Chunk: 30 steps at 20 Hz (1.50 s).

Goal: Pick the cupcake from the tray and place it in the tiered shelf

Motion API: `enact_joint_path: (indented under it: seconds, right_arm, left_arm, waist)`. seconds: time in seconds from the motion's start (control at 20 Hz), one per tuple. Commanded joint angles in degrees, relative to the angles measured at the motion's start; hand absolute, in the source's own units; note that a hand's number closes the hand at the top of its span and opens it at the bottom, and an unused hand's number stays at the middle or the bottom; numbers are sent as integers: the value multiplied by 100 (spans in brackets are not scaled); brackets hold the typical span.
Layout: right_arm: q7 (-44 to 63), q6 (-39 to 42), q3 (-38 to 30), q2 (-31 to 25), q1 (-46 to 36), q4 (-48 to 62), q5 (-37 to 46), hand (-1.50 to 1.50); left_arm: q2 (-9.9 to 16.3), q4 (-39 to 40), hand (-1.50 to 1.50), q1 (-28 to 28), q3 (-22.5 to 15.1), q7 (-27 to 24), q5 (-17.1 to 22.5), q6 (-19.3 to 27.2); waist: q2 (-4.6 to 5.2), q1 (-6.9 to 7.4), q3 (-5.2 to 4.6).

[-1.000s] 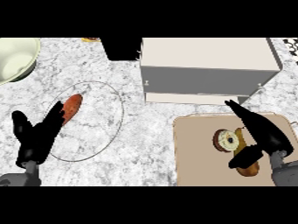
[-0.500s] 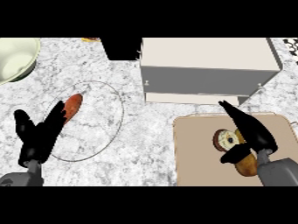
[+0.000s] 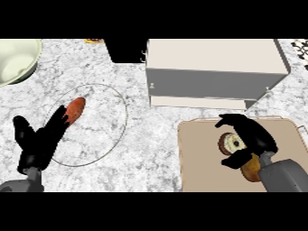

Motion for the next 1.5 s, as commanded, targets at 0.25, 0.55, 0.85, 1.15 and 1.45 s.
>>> enact_joint_path:
  seconds: [0.25,0.55,0.85,1.15,1.45]
  right_arm:
    - [-709,-29,226,396,290,-66,-21,150]
    - [982,-229,877,1597,307,-940,482,150]
    - [3091,-1577,2544,2041,-166,-1309,376,150]
    - [4489,-1593,2850,2057,-989,-3048,1173,150]
    - [6312,-629,2509,2061,-2055,-4401,1734,150]
  left_arm:
    - [14,768,0,-304,231,-194,-35,-174]
    - [-51,86,0,-27,115,271,-49,-16]
    - [-224,216,0,9,-26,87,-232,59]
    - [-200,93,0,236,38,124,-187,45]
    - [67,-54,0,196,201,325,-54,-164]
  waist:
    - [77,-64,13]
    - [51,-43,9]
    - [63,38,13]
    - [18,-34,8]
    - [9,-47,6]
